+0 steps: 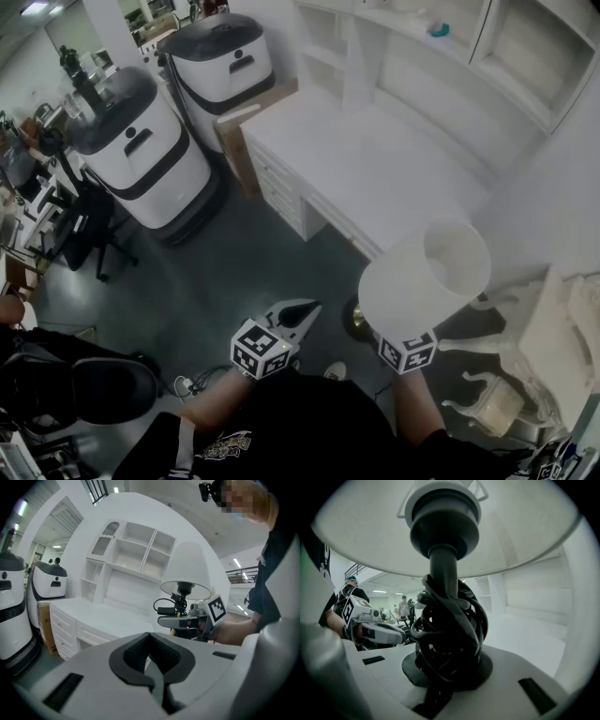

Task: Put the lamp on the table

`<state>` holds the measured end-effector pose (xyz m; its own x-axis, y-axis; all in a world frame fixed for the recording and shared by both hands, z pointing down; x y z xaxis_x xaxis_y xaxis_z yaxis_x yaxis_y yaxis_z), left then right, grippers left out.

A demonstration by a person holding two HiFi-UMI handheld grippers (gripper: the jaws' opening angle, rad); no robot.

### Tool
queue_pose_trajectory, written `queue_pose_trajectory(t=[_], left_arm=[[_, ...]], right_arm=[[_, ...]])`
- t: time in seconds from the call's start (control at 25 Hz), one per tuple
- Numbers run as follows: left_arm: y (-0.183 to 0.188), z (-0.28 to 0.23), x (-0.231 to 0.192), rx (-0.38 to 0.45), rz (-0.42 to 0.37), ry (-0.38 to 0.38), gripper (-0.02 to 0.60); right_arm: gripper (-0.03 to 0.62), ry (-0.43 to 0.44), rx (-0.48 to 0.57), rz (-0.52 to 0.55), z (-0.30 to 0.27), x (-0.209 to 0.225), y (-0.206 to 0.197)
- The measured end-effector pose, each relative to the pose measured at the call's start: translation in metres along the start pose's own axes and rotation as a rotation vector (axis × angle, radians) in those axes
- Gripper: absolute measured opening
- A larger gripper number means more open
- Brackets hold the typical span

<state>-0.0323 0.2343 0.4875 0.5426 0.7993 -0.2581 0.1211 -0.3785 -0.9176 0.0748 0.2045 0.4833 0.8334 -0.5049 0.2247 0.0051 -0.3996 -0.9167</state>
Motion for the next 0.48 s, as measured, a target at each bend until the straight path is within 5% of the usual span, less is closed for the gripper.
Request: queue_pose_trajectory(t=[0.48], left_arm=[[0.012, -0.002, -0.047, -0.024, -0.015, -0.053, 0.003]], right_arm=[[0.052, -0.038, 0.006, -0.024, -0.046, 0.003, 0.014]])
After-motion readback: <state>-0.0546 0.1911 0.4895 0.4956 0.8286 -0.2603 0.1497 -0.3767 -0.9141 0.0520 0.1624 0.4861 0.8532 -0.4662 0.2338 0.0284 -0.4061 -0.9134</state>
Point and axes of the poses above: the fingertips, and each gripper's own axes: z backward along the fingers, x to its right, y out of its top, the point moved 1 cm from there along z, backward along the fingers, and after that the axes turned 3 degrees about -z, right-handed, at the moved point
